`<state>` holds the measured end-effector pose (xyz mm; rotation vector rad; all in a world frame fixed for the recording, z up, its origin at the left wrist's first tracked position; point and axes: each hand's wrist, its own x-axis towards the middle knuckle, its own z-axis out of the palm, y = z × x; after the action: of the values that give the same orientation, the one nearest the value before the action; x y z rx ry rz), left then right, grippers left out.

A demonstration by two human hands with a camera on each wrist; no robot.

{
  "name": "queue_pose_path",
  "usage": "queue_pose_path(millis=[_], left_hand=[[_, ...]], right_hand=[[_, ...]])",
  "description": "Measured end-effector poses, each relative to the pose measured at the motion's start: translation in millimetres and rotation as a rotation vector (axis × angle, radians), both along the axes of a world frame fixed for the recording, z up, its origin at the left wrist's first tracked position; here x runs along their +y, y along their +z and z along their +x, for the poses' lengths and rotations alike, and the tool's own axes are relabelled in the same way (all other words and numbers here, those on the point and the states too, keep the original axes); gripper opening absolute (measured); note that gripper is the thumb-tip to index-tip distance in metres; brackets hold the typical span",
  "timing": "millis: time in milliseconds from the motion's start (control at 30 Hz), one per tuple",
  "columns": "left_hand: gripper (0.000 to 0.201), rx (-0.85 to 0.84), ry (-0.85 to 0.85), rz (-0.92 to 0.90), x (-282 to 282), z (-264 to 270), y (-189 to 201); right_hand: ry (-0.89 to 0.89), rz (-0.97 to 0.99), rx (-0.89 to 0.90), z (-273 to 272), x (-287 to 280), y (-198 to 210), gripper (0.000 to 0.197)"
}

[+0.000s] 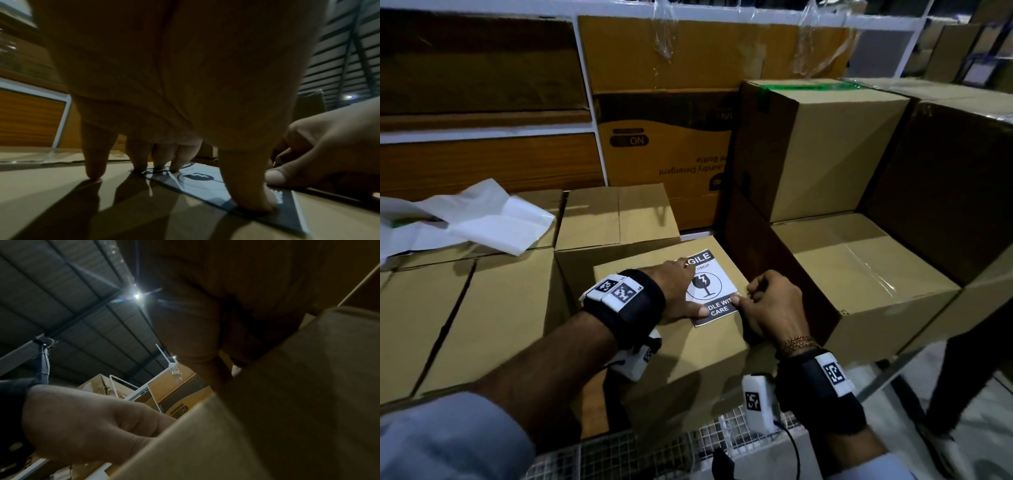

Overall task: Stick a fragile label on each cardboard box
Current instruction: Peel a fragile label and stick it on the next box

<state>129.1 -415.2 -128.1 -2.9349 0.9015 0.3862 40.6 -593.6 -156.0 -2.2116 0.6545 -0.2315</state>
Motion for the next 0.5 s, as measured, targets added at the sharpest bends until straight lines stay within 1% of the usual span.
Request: queue_pose_path(millis=[100,167,200,233,333,367,400,500], left_hand=[[0.116,0.078,0.014,0.013,7,0,4],[0.124,0.108,0.028,0.042,7,-2,7],[0.126,0.117,0.032,0.052,7,-2,9],[0.127,0.122,0.034,0.066,6,-3,11],[0.131,0.128,0.046,0.093,4,-1,11],[0.132,0.132,0.052,0.096,4,-1,11],[0.134,0.136,0.059,0.099,3,-1,10],[0.136,0.143,0.088,0.109,0,-2,8]], right_hand=[[0.051,0.011,-0.018,-4,-3,2,0.024],[0.093,-0.009,-0.042,-7,0,4,0.018],[0.117,-0.074,-0.046,-9,1,4,0.015],[0.155,-0.195,-0.034,-11,1,5,0.018],[0.375,-0.625,0.087,-17,2,7,0.045],[0.457,-0.728,0.113,-17,2,8,0.051],[0.527,-0.776,0.126,-17,1,8,0.058],[0.629,-0.741,0.155,-10,-5,4,0.069]])
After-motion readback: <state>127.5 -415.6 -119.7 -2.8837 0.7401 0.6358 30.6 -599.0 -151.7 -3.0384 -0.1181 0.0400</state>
